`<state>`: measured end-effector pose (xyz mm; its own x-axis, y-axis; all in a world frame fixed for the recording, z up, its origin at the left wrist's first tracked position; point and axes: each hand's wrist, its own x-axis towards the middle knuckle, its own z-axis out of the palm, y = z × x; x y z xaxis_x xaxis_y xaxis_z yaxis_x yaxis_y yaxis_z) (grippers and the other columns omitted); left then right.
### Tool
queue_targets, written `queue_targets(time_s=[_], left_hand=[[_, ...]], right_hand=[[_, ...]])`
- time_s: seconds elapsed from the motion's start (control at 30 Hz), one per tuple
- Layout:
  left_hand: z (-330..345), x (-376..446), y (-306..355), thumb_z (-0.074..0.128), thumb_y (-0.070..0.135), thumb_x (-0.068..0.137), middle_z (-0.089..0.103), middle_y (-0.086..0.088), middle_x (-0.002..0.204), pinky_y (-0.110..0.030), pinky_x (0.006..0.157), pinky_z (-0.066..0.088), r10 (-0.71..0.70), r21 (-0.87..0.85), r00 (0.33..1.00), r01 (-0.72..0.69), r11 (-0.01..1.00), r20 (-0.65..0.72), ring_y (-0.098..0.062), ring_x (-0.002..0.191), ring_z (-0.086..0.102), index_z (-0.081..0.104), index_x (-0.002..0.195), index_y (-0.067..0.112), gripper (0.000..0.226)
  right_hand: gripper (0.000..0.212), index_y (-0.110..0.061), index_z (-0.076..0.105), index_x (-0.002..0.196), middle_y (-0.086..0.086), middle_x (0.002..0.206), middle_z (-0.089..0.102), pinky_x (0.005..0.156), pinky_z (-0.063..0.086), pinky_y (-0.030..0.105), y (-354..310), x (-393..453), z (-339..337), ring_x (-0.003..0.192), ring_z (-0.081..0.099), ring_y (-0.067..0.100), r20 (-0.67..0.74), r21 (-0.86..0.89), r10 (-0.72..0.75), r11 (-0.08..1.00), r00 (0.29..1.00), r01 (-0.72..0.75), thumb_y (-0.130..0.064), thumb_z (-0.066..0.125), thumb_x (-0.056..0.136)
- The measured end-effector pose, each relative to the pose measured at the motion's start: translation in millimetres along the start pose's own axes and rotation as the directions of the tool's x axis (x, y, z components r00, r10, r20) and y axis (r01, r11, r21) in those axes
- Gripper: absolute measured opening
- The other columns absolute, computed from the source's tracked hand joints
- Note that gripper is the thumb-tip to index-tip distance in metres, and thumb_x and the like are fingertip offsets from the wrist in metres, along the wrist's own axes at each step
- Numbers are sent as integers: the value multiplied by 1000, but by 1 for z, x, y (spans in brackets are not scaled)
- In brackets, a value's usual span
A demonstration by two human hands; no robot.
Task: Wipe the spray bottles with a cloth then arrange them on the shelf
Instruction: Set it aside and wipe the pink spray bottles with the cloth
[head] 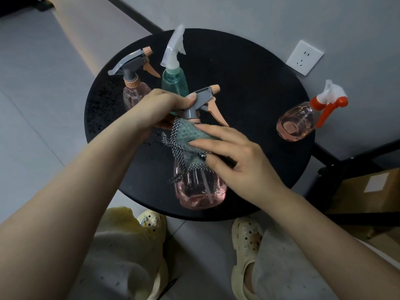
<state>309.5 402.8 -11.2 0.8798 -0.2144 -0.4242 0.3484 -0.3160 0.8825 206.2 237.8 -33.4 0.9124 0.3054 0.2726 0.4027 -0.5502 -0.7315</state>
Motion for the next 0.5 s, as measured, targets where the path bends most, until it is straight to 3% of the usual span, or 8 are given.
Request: queue_targets(time_s=[0.07,0.17,0.3,0.4,0.5], left_hand=[[-2,0,1,62,32,87,71,5,64,-26,65,51,-3,-26,1000,2,1000,-28,-16,66,63,69,70,15,25],[-10,0,3,57,32,91,68,9,58,-22,61,51,11,-29,999,-12,1000,-39,-11,58,60,64,71,17,26],[-16,3,1,57,35,90,69,6,70,-18,55,50,30,-29,999,-31,999,-32,-8,58,61,66,80,17,22],[-14,5,0,58,35,90,71,6,73,-25,69,54,33,-49,999,-33,998,-8,-12,66,62,67,83,17,22],[-9,4,1,58,35,89,71,6,70,-30,76,53,38,-76,999,-37,996,12,-15,68,63,68,78,16,24]], right_hand=[[29,-14,67,116,-1,131,56,107,35,28,-1,-5,-2,125,46,19,40,-90,-120,988,992,124,-20,58,89],[24,-11,69,113,3,128,59,103,41,40,0,-15,-6,124,47,28,149,-226,-311,914,939,338,-16,62,90],[20,-10,70,109,2,124,63,97,44,45,2,-28,-5,120,51,30,254,-333,-451,790,856,515,-9,57,94],[22,-9,71,108,3,124,63,97,45,43,5,-28,-7,119,52,28,216,-319,-455,803,864,503,-7,53,96],[25,-8,69,110,3,126,60,100,44,39,7,-21,-9,120,51,28,114,-226,-352,901,929,369,-1,56,91]])
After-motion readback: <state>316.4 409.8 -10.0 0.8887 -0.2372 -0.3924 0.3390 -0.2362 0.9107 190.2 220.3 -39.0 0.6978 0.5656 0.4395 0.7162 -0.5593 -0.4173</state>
